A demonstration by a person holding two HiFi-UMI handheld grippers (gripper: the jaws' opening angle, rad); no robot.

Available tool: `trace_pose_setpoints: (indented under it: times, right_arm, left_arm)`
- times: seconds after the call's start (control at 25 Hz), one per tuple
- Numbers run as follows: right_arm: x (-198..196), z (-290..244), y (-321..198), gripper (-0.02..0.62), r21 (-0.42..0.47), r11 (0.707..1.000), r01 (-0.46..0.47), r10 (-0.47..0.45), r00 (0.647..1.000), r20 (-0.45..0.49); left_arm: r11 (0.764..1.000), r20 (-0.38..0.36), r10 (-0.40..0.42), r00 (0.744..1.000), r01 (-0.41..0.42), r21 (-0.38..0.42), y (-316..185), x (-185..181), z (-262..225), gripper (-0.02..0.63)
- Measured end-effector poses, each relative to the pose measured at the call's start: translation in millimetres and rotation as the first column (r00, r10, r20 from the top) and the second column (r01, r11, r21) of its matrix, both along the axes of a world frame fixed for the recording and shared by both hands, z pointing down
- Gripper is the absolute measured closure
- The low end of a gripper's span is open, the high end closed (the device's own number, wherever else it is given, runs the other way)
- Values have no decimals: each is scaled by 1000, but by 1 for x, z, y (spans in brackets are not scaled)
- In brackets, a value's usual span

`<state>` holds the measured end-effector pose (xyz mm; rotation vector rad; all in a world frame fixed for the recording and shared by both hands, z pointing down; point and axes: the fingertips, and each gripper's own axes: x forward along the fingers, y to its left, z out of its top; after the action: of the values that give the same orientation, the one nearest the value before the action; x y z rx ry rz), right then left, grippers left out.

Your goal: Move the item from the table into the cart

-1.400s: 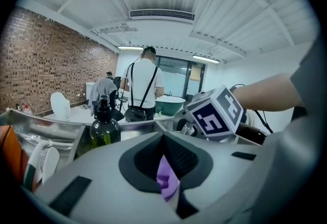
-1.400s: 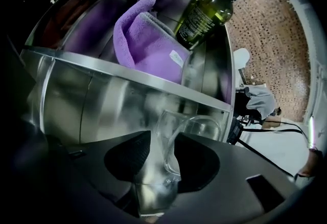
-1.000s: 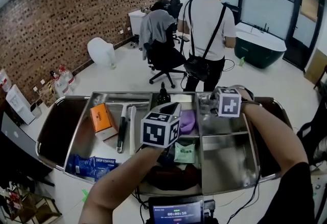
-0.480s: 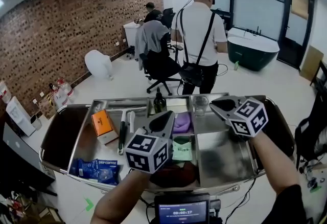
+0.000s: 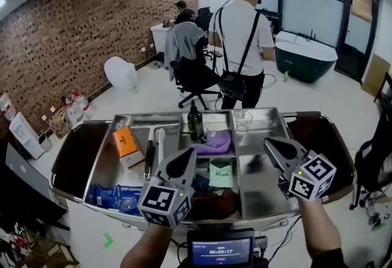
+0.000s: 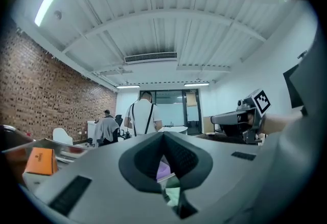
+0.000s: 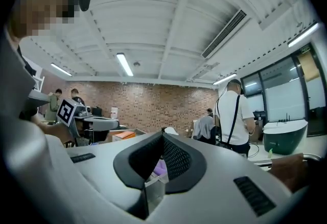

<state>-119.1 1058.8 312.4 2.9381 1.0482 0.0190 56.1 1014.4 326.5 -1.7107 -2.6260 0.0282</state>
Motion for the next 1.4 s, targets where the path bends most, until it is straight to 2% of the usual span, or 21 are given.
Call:
trace_pose_setpoints:
  times: [0.12,0.28,0.44,0.6,0.8,1.04,1.4]
  right_arm:
    - [-6,3,-7,594,-8,1000,-30,29,998,-48]
    - [-9,12,-13,594,15,999,-44,45,993,-107]
    - [-11,18,-16,594,29,998,-53,56,991,-118]
    - [-12,19,-21,594,27,998,-56,59,991,-124]
    - [-9,13,-40,594,-10,998,-69,67,990,-126]
    - [-12,16,-48,594,-14,997,-76,73,988,-139]
    - [-15,18,-54,594,-13,997,-82,79,987,-143]
  left_arm:
    - [1000,-20,9,1000,-9,-11,-9,2,7,606]
    - [999,8,-2,1000,2,38,-15,2,15,606]
    - [1000,-27,5,1000,-5,2,-18,-7,9,606]
    - [1000,-11,5,1000,-5,9,-21,-10,16,606]
    - [999,-11,-15,1000,14,-39,-34,-6,11,606]
    - [999,-14,11,1000,-12,-43,-34,-14,15,606]
    - [1000,1,-4,1000,4,-17,-38,-5,23,606]
